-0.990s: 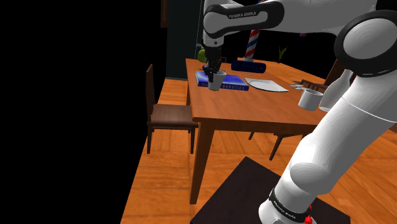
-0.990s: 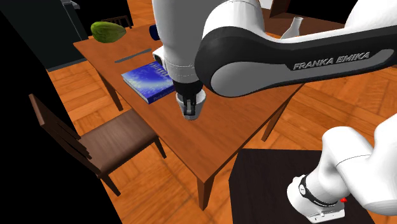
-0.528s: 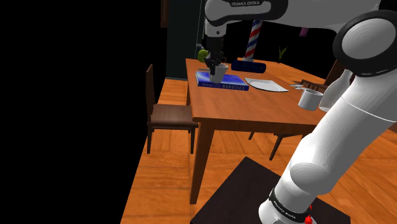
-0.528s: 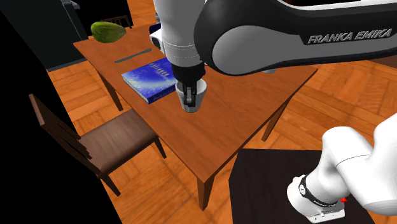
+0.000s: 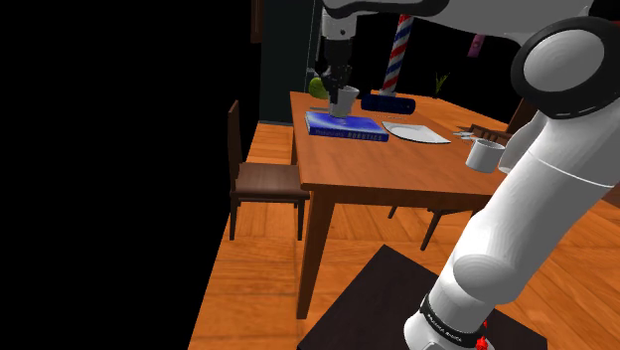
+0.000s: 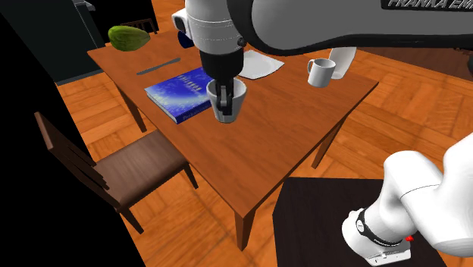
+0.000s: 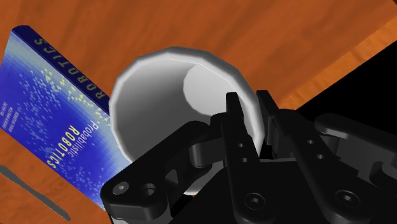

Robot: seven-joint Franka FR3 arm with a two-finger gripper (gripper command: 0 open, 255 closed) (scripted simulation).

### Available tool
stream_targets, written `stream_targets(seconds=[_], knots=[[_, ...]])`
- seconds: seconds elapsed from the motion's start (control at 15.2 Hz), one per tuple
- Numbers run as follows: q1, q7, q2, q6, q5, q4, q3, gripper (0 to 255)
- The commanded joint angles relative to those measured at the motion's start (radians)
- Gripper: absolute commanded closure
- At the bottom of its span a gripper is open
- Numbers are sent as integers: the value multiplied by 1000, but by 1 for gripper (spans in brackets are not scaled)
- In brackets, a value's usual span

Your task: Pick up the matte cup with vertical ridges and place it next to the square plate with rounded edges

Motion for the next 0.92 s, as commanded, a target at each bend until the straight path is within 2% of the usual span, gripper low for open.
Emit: stream_targets(seconds=[0.0, 0.4, 0.86], knots=[[0, -6, 9, -26, 1, 35, 0, 255], [-58, -136, -67, 14, -17, -51, -78, 255], [-123, -296, -109, 55, -36, -94, -181, 255]])
